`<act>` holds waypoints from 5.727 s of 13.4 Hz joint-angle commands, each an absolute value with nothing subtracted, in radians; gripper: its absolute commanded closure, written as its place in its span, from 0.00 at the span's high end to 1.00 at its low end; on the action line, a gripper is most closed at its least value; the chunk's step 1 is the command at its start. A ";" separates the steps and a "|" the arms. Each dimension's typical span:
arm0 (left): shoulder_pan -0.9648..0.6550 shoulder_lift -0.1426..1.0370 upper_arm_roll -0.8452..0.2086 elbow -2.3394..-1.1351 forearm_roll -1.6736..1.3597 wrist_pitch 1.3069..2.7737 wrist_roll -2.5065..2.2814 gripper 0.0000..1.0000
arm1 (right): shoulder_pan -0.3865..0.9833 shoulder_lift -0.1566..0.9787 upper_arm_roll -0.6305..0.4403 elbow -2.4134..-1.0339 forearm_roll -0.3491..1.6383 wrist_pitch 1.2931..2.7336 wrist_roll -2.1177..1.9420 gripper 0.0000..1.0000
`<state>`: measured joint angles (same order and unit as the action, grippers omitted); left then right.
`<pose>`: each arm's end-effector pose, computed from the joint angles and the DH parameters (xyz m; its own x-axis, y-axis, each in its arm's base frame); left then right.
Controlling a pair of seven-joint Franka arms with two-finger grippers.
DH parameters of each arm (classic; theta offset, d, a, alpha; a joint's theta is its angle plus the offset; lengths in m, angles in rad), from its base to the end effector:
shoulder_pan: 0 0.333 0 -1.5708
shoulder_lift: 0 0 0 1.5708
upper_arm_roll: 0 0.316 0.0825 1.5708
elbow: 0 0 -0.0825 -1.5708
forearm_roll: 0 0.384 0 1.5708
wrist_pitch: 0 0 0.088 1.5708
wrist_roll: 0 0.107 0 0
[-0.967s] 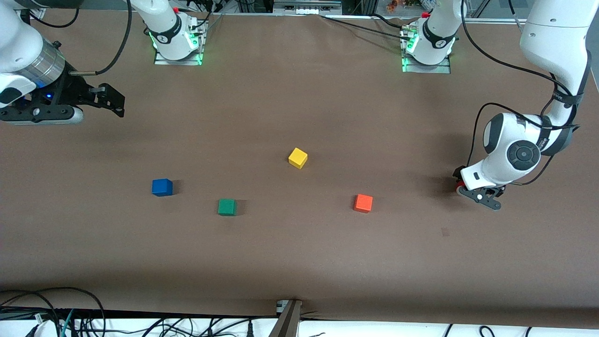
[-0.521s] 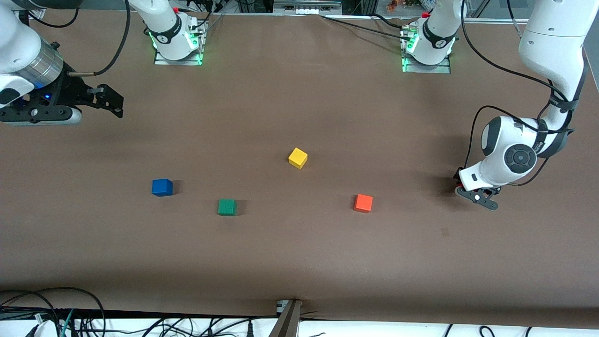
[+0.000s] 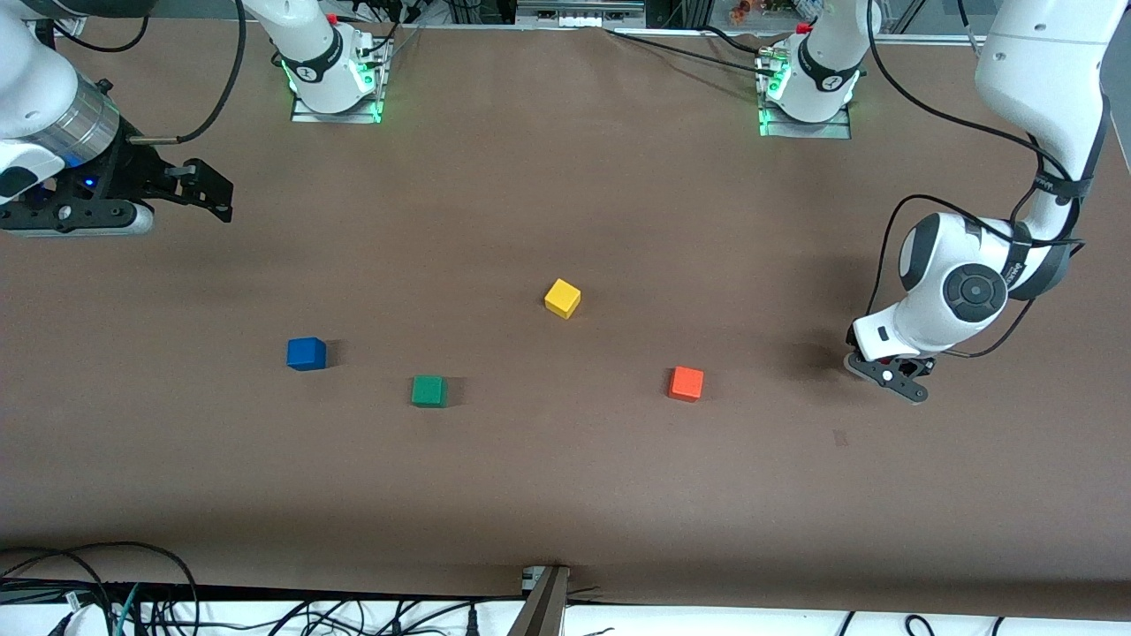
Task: Pass red block to right arm, stack on blue
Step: 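Close the left gripper on the red cube and lift it, then carry the red cube toward the table middle while the right gripper rises, then reach the right gripper sideways to the red cube held by the left, then close the right gripper on the red cube and open the left gripper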
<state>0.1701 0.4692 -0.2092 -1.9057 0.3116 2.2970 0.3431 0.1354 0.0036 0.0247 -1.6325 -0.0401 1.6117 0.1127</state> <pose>0.6231 -0.0117 0.2507 0.8353 -0.5388 -0.1095 -0.5483 -0.8311 -0.0929 0.5511 0.0848 0.5969 0.9986 0.0491 -0.0198 0.0499 -0.9979 0.0424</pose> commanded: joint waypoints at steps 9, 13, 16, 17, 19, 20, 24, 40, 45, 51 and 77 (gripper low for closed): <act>0.155 0.439 -0.370 -1.609 0.026 2.000 0.538 0.00 | 0.141 0.003 0.023 -1.618 -0.048 1.598 0.118 1.00; 0.144 0.442 -0.416 -1.608 -0.225 2.005 0.699 0.01 | 0.141 0.009 0.026 -1.620 -0.046 1.620 0.115 1.00; 0.141 0.443 -0.457 -1.594 -0.406 2.005 0.860 0.06 | 0.173 0.112 0.031 -1.588 -0.077 1.623 0.101 1.00; 0.141 0.448 -0.468 -1.592 -0.466 2.008 0.929 0.05 | 0.192 0.112 0.031 -1.586 -0.095 1.620 0.104 1.00; 0.138 0.462 -0.477 -1.588 -0.616 2.011 1.033 0.03 | 0.201 0.118 0.031 -1.588 -0.097 1.615 0.091 1.00; 0.124 0.475 -0.480 -1.576 -0.677 2.011 1.087 0.03 | 0.209 0.120 0.032 -1.589 -0.094 1.609 0.062 1.00; 0.065 0.604 -0.483 -1.462 -0.802 2.023 1.328 0.00 | 0.233 0.124 0.031 -1.580 -0.078 1.618 -0.135 1.00; -0.097 0.643 -0.497 -1.450 -1.307 2.243 1.784 0.00 | 0.126 0.336 0.020 -1.552 0.871 1.623 -0.173 1.00; -0.097 0.643 -0.497 -1.450 -1.307 2.241 1.784 0.00 | 0.124 0.454 0.021 -1.552 1.250 1.664 -0.179 1.00; -0.097 0.641 -0.497 -1.450 -1.305 2.240 1.784 0.00 | 0.236 0.561 0.029 -1.558 1.621 1.811 -0.271 1.00; -0.097 0.641 -0.499 -1.447 -1.308 2.240 1.781 0.00 | 0.360 0.534 0.046 -1.623 1.796 2.019 -0.348 0.86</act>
